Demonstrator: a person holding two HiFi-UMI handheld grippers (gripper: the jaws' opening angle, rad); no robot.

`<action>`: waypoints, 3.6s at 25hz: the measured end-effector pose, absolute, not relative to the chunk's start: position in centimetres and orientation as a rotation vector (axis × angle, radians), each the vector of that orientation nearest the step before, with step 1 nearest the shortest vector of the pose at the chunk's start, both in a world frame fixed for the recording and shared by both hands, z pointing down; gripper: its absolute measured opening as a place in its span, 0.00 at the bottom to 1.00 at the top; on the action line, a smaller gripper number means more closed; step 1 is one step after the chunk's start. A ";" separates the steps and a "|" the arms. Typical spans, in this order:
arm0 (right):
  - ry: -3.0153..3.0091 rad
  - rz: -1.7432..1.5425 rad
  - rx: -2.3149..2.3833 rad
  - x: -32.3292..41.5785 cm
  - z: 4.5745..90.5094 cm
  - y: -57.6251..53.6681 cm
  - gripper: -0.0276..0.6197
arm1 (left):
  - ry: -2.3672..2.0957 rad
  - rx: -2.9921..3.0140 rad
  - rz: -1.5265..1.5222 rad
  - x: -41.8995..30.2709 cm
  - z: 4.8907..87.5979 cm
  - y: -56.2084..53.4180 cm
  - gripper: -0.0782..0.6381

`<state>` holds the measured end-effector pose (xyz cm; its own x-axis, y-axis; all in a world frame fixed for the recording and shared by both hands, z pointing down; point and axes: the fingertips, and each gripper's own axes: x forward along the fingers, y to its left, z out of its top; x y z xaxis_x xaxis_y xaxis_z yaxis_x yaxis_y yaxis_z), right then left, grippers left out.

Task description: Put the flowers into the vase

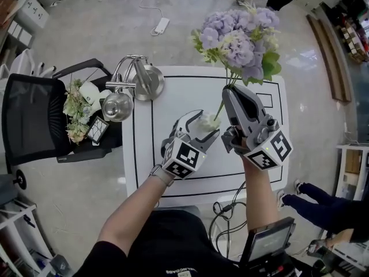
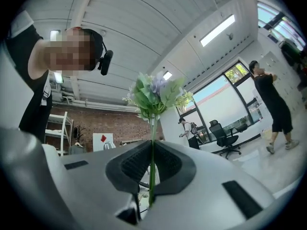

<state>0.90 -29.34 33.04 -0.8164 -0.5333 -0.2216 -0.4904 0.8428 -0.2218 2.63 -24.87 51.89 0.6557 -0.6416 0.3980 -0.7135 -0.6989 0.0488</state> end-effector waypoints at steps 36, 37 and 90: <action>3.001 -0.195 -1.000 2.4 42.6 -23.7 0.08 | -1.137 2.677 0.539 3.3 52.4 -24.3 0.55; 3.017 -0.180 -1.011 2.4 42.8 -23.6 0.08 | -1.137 2.678 0.541 3.3 52.5 -24.2 0.55; 3.081 -0.296 -1.311 5.2 47.3 -18.5 0.08 | -1.126 2.644 0.615 1.3 54.8 -20.0 0.55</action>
<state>5.20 -18.50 47.34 -0.6756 -0.6871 0.2675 -0.7254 0.6843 -0.0744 1.31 -19.97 54.76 0.6229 -0.6400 0.4500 -0.7245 -0.6889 0.0230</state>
